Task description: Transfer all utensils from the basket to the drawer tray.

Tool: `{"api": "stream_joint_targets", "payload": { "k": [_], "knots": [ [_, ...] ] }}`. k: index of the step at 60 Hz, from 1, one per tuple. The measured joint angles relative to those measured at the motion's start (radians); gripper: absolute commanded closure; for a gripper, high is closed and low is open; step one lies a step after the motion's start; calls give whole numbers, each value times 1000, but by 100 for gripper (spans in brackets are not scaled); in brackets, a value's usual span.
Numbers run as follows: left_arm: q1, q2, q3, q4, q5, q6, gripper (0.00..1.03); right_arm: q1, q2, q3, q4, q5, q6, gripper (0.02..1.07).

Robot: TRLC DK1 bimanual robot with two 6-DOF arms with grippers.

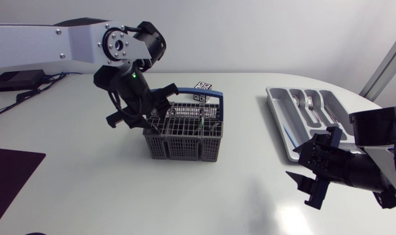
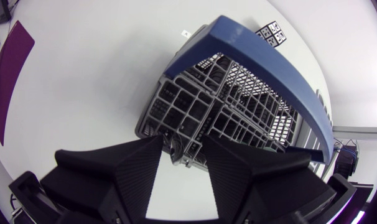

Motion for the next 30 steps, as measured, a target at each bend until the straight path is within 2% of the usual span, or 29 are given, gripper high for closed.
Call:
{"api": "stream_joint_targets", "payload": {
  "k": [10, 12, 18, 30],
  "knots": [
    [0, 0, -6, 13, -14, 0, 92, 12, -2, -13, 0, 4, 7, 33],
    [0, 1, -6, 13, -20, 0, 100, 14, -3, -15, 0, 4, 7, 33],
    [0, 2, -8, 17, -76, -7, 100, 16, -4, -15, 0, 11, 7, 33],
    [-16, 2, -25, 22, -86, -7, 100, 17, -4, -18, 0, 19, 7, 33]
  ]
}}
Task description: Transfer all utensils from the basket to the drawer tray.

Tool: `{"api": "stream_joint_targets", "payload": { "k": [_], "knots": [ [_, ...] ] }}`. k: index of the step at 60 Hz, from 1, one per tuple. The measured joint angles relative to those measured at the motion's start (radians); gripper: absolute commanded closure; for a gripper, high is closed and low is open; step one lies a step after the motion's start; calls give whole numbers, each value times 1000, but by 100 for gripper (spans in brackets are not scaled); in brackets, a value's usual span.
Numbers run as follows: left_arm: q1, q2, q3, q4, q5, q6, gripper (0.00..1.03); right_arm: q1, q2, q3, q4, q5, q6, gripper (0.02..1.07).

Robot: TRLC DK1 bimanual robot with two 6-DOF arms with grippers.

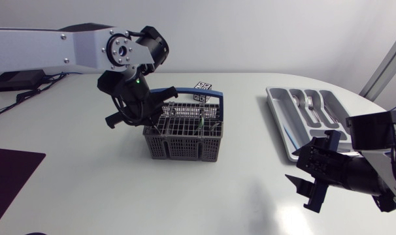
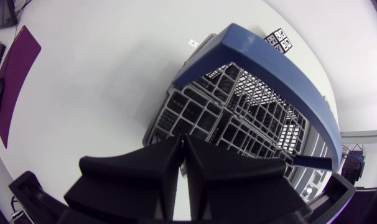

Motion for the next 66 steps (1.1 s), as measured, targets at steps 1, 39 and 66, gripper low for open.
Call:
{"api": "stream_joint_targets", "payload": {
  "k": [1, 39, 66],
  "knots": [
    [-2, 0, 0, 1, 0, 0, 100, 0, 0, 0, 0, 0, 0, 33],
    [13, 0, 0, -5, 111, 5, 58, 25, -34, -20, -4, 27, 0, 33],
    [13, 0, 0, -12, 110, 5, 80, 39, -48, -20, -23, 35, 0, 33]
  ]
}}
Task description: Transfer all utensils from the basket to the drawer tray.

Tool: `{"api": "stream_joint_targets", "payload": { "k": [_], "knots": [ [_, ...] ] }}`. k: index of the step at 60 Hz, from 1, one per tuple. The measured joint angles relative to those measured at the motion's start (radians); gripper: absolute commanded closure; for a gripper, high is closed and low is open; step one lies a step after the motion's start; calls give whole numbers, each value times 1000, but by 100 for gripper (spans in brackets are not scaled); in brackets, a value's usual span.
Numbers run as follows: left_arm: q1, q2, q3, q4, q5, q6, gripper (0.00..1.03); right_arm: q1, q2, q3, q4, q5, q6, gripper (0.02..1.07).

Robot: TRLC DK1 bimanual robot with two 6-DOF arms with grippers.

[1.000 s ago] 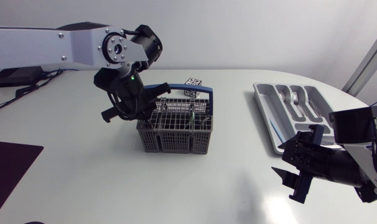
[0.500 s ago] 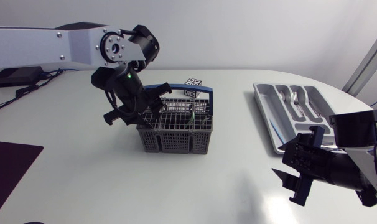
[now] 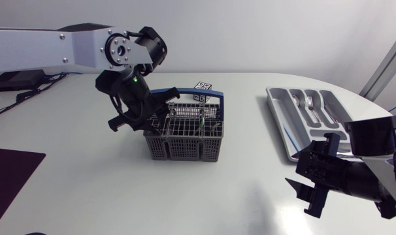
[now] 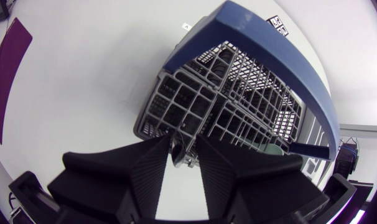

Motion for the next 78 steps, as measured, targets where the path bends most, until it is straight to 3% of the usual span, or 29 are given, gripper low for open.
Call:
{"api": "stream_joint_targets", "payload": {
  "k": [24, 59, 78],
  "knots": [
    [0, 0, 0, -2, 0, 8, 100, 8, -2, 0, -1, 18, 0, 33],
    [4, -90, -8, -2, 5, 33, 100, 28, -19, -10, -2, 25, 12, 33],
    [44, -147, -22, -2, 129, 53, 100, 39, -47, -10, -27, 33, 19, 32]
  ]
}}
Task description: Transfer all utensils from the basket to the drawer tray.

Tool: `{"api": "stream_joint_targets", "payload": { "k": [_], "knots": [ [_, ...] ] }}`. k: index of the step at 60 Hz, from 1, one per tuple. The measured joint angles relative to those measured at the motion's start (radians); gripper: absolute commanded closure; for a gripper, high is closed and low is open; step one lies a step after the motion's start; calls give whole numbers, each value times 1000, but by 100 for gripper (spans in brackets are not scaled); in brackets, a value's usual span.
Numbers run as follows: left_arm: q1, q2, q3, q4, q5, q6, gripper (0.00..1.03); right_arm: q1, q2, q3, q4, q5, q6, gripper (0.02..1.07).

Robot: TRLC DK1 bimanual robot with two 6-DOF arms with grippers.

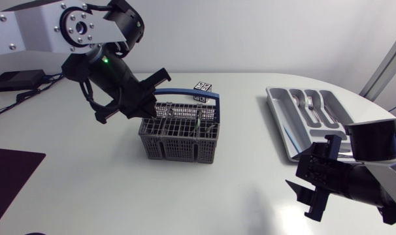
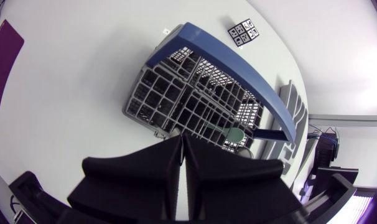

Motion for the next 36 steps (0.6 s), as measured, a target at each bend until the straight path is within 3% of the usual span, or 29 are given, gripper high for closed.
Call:
{"api": "stream_joint_targets", "payload": {
  "k": [11, 36],
  "knots": [
    [2, -56, -25, 23, 54, 15, 100, 4, -15, 0, -10, 4, 4, 32],
    [15, -245, -84, 63, 67, 48, 100, 27, -30, 14, -54, -4, 52, 32]
  ]
}}
